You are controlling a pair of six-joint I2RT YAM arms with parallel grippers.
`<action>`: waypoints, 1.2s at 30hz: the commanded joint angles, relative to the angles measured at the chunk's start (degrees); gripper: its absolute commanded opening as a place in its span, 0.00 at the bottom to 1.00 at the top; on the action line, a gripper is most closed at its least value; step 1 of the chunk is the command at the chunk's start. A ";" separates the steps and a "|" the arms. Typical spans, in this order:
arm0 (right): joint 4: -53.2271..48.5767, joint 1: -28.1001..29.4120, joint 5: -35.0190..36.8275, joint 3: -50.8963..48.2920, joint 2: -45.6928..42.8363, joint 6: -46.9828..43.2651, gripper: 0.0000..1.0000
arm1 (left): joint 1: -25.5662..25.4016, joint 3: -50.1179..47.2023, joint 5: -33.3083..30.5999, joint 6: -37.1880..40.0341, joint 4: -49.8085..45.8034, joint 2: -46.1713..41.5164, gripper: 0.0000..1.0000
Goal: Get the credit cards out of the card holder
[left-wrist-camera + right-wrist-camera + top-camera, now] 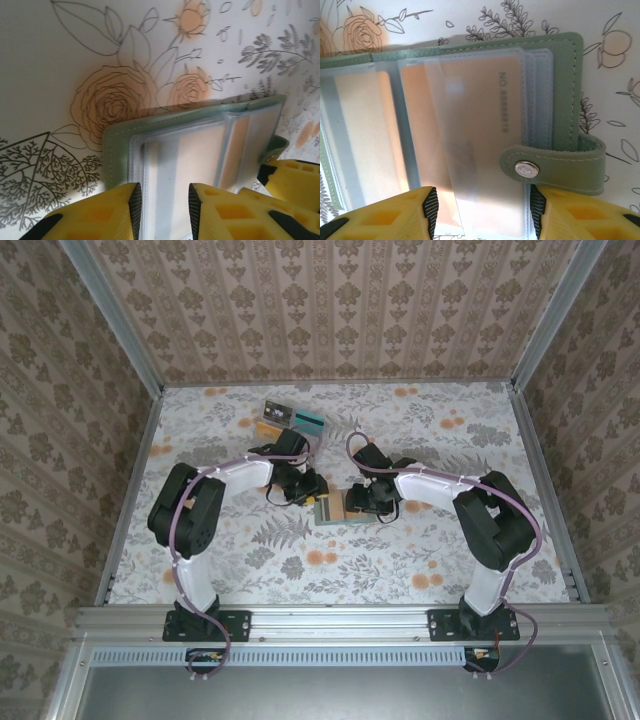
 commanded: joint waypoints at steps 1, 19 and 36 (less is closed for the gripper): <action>1.04 0.35 -3.24 -0.85 -0.26 -0.91 0.54 | -0.38 0.06 0.76 -0.33 -0.25 1.27 0.30; 5.58 0.29 -10.93 -0.77 -6.88 -0.02 0.54 | -0.47 -0.41 -1.13 1.52 -2.11 1.91 0.27; 20.59 0.08 -22.77 -2.33 -1.09 4.51 0.56 | 2.54 -1.52 -0.99 2.46 -3.52 -1.66 0.27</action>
